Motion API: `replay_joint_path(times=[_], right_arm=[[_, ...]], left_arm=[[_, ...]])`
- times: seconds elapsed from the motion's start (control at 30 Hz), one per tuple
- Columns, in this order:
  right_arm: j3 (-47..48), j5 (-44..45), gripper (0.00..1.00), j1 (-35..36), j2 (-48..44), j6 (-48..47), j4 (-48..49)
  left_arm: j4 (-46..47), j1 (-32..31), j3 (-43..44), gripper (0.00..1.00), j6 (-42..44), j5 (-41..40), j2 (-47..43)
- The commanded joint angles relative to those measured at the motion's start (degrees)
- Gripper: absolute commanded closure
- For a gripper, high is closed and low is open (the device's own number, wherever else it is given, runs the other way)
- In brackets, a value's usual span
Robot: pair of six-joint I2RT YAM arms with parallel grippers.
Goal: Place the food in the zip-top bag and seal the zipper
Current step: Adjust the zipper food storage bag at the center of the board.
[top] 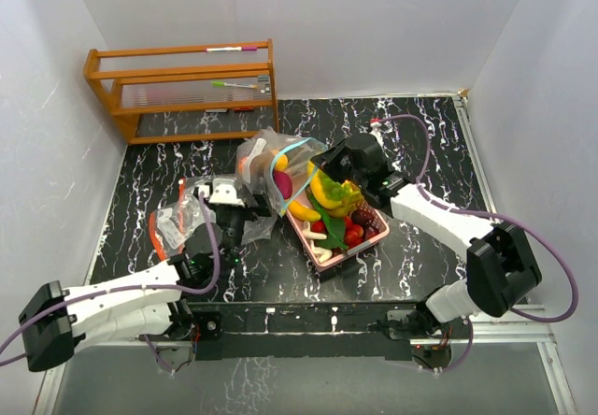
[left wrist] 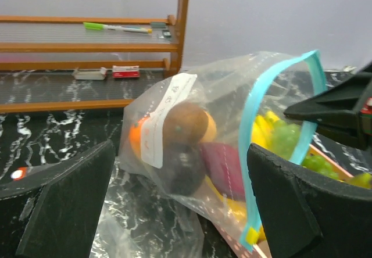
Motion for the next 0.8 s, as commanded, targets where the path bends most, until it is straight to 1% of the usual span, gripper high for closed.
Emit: replay_joint_path(times=[0.0, 0.03, 0.07, 0.13, 0.17, 0.23, 0.33, 0.43, 0.6, 0.77], right_arm=[[1.9, 0.9, 0.92, -1.8, -0.6, 0.2, 2.5], [2.0, 0.7, 0.92, -2.1, -0.4, 0.2, 2.5], [2.1, 0.4, 0.92, -2.3, -0.1, 0.2, 2.5], [1.7, -0.3, 0.92, -2.8, 0.0, 0.5, 2.6], [1.3, -0.6, 0.92, -3.0, 0.1, 0.7, 2.8], [1.1, -1.1, 0.92, -3.2, 0.1, 1.0, 3.4], [1.5, -2.0, 0.92, -3.3, 0.4, 1.2, 3.6], [1.7, -2.5, 0.92, -3.3, 0.0, 1.4, 3.6], [1.7, -2.2, 0.92, -3.3, -1.1, 1.4, 3.4], [2.0, -2.3, 0.92, -3.3, -1.8, 1.5, 3.2]], left_arm=[[-19.1, 0.2, 2.1, 0.07, -14.7, 7.8, -7.1], [-24.0, 0.2, 2.2, 0.07, -18.6, 9.5, -9.1], [-26.5, 0.2, 2.1, 0.07, -22.7, 10.2, -10.2], [-33.0, 0.3, 1.1, 0.09, -33.4, 11.4, -13.5], [-35.4, 0.3, 0.1, 0.09, -37.6, 12.4, -15.0], [-37.1, 0.3, -1.9, 0.1, -46.0, 14.0, -17.0], [-36.7, 0.3, -4.2, 0.09, -54.6, 15.1, -18.1], [-34.5, 0.8, -5.8, 0.09, -61.3, 16.4, -16.9], [-34.7, 2.9, -7.6, 0.09, -74.8, 19.4, -13.3], [-29.8, 6.5, -13.3, 0.06, -88.6, 22.0, -14.1]])
